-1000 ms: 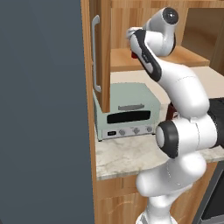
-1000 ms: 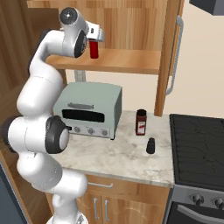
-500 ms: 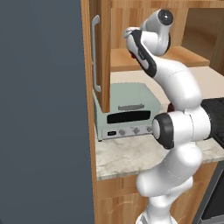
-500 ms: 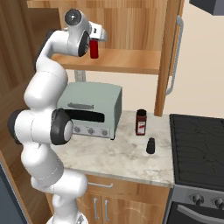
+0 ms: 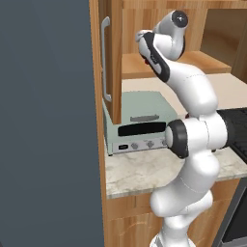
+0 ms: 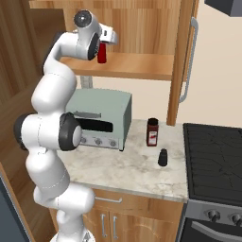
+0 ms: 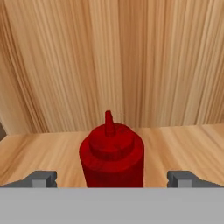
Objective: Collect the paprika, ketchup, and shaker from the cabinet and place them next to the stove.
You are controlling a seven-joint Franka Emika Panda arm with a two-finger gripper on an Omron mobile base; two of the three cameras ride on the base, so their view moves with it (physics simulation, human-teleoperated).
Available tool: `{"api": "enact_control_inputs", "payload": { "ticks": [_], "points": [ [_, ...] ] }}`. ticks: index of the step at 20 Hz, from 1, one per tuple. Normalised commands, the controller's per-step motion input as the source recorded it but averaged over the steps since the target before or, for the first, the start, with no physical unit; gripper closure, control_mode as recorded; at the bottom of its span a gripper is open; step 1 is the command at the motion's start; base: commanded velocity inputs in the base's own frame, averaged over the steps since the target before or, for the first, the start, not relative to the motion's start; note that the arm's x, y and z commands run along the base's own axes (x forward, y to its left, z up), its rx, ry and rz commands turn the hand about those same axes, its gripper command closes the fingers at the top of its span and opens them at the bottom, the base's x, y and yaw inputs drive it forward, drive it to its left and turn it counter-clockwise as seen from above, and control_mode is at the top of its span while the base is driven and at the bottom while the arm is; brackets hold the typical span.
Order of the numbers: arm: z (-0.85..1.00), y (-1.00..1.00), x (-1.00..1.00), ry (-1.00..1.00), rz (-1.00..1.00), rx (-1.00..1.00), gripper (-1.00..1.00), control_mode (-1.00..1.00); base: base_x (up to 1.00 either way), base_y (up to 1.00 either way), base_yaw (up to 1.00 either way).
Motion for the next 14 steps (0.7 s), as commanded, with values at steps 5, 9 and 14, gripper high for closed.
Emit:
{"api": "enact_control_inputs", "payload": {
  "ticks": [5, 9, 14],
  "points": [
    [-0.11, 0.0, 0.08, 0.0, 0.0, 0.0, -1.0, -1.0, 0.0, 0.0, 0.0],
    [-0.07, 0.0, 0.09, 0.0, 0.0, 0.0, 1.0, -1.0, 0.0, 0.0, 0.0],
    [0.0, 0.0, 0.08, 0.0, 0.0, 0.0, 1.0, -1.0, 0.0, 0.0, 0.0]
  ]
}}
